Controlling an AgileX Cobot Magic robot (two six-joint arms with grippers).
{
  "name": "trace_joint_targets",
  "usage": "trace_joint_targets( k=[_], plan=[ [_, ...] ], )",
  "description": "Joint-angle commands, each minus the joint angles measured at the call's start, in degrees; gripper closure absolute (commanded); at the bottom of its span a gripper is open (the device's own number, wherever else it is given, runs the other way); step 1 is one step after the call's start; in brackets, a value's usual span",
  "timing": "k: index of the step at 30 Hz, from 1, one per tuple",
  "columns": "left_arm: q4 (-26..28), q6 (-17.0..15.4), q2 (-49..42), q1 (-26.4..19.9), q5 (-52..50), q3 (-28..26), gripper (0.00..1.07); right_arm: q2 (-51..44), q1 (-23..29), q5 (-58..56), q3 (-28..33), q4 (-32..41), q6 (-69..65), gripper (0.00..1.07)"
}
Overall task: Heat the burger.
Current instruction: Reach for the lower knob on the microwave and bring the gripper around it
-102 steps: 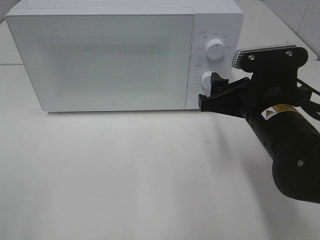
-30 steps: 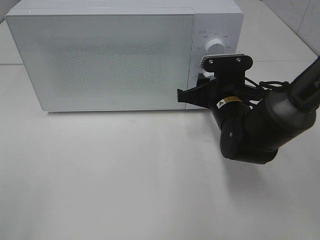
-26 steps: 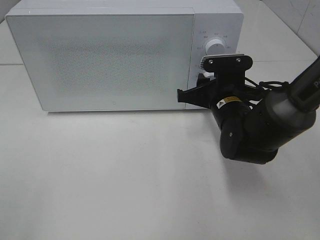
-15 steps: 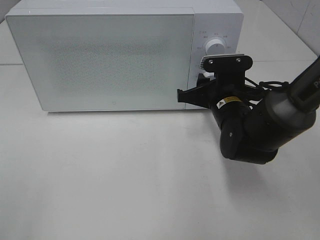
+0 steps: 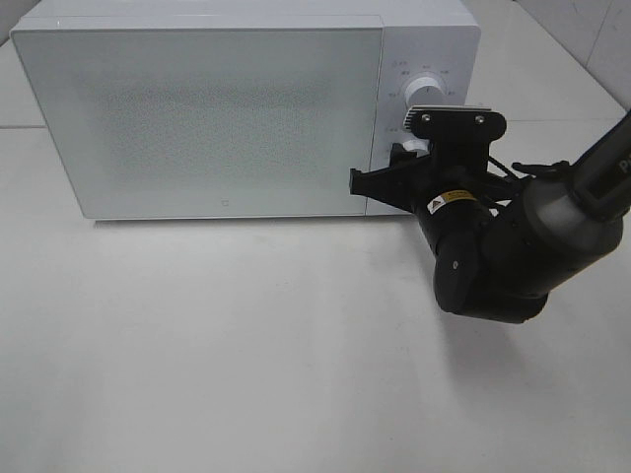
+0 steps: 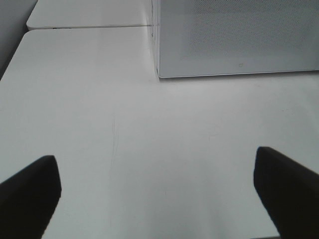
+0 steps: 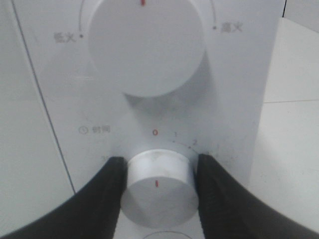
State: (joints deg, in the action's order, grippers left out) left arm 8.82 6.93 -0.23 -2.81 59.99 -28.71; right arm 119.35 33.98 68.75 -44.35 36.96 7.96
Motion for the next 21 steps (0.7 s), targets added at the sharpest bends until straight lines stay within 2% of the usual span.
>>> trace_joint_targets(
  k=[1,8,21],
  plan=[
    [0.34,0.00,-1.32,-0.23,-0.46,0.17,0.01,0.06,-0.29,3.55,-0.69,-0.86,-10.20,1.07],
    [0.34,0.00,-1.32,-0.23,-0.46,0.17,0.01,0.06,-0.29,4.13,-0.69,-1.26,-26.47,1.07],
    [0.34,0.00,-1.32,-0.23,-0.46,0.17,0.01,0.06,-0.29,6.19,-0.69,-3.84,-45.09,1.07]
  ],
)
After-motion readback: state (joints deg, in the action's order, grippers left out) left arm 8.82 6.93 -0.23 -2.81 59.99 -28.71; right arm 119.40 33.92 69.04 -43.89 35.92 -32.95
